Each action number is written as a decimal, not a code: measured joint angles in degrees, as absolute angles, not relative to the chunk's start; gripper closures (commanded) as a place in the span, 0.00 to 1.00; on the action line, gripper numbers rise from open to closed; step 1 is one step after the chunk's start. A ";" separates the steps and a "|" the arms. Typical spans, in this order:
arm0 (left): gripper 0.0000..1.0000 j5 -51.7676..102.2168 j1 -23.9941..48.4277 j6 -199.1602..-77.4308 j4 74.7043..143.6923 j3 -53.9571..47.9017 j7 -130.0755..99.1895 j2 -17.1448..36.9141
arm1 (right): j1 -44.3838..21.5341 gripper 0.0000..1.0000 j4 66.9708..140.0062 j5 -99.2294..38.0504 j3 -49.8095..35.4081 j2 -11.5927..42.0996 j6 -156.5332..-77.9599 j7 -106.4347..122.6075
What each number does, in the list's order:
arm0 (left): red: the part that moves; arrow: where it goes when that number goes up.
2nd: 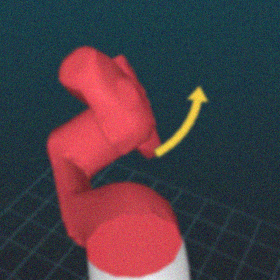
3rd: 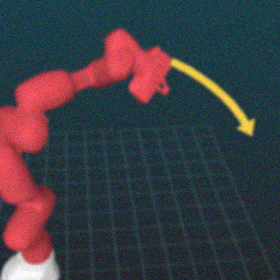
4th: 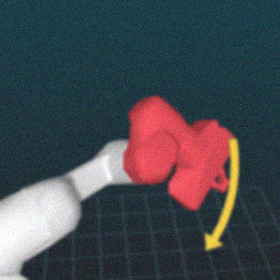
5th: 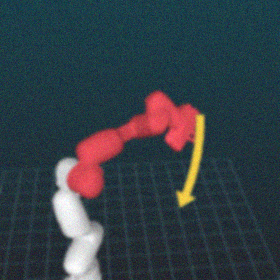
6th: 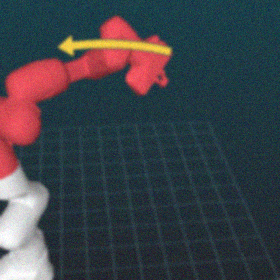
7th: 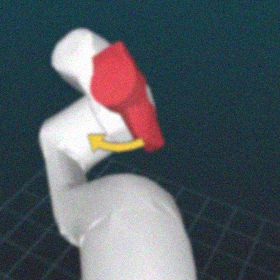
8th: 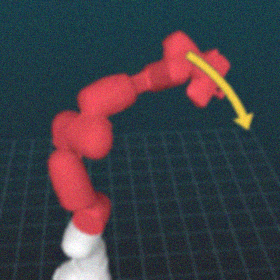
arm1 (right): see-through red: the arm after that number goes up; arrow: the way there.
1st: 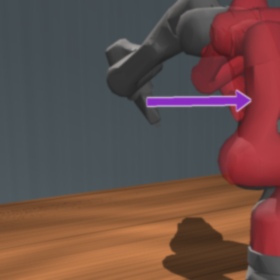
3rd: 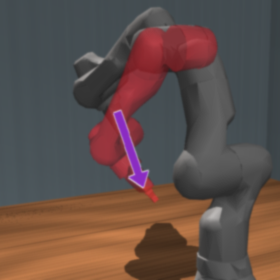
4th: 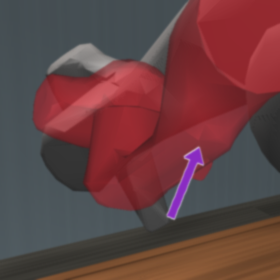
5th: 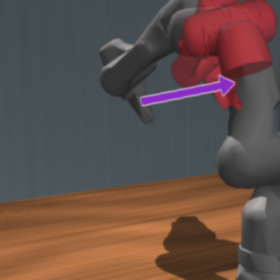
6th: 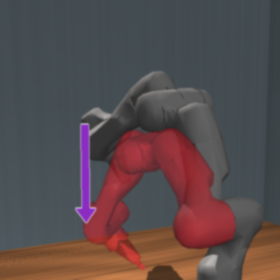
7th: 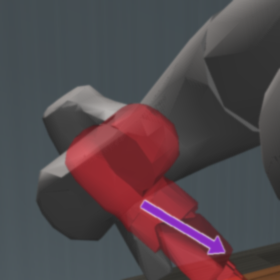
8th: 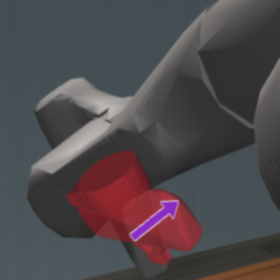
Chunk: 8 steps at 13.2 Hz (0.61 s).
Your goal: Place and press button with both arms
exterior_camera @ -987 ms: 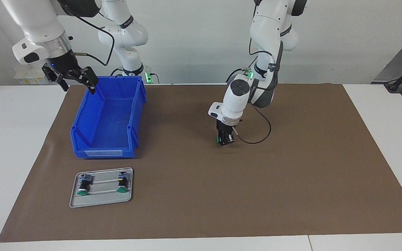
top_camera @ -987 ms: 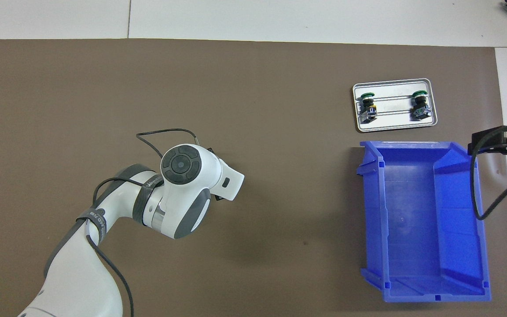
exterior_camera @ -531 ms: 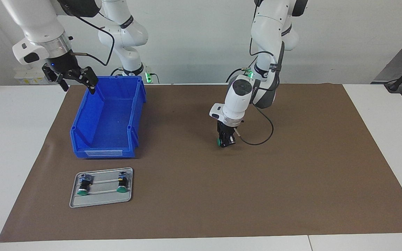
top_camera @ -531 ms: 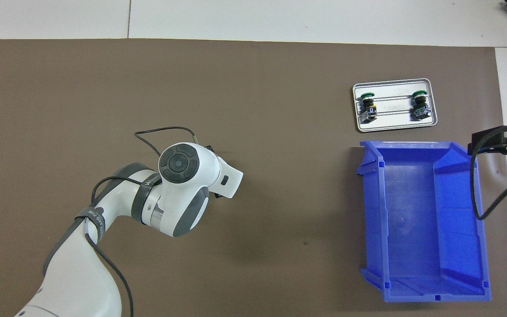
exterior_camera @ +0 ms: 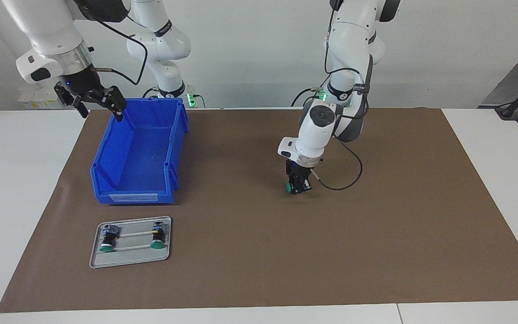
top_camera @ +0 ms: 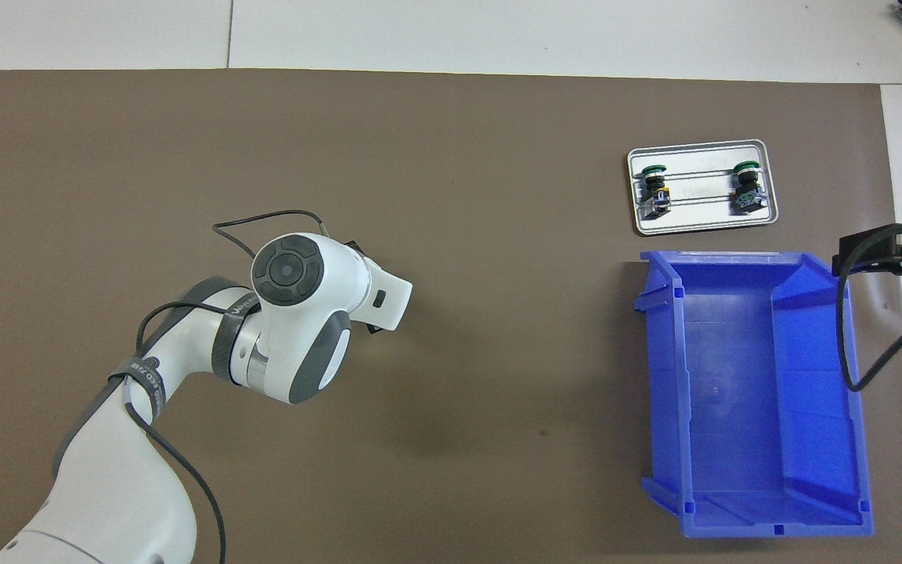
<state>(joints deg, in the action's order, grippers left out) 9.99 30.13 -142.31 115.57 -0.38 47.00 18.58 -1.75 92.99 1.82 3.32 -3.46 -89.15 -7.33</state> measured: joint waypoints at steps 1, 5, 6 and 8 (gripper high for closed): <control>1.00 14.52 29.90 -142.71 115.50 -0.44 49.49 18.60 | -1.75 0.00 92.99 1.82 3.32 -3.46 -89.15 -7.33; 1.00 42.55 27.04 -143.11 115.43 -0.49 72.27 18.67 | -1.75 0.00 92.99 1.82 3.32 -3.46 -89.15 -7.33; 1.00 49.46 26.02 -142.92 115.52 -0.49 78.52 18.70 | -1.76 0.00 92.99 1.82 3.32 -3.46 -89.15 -7.33; 1.00 60.35 24.47 -141.30 115.99 -0.54 89.01 18.70 | -1.76 0.00 92.99 1.82 3.32 -3.46 -89.15 -7.33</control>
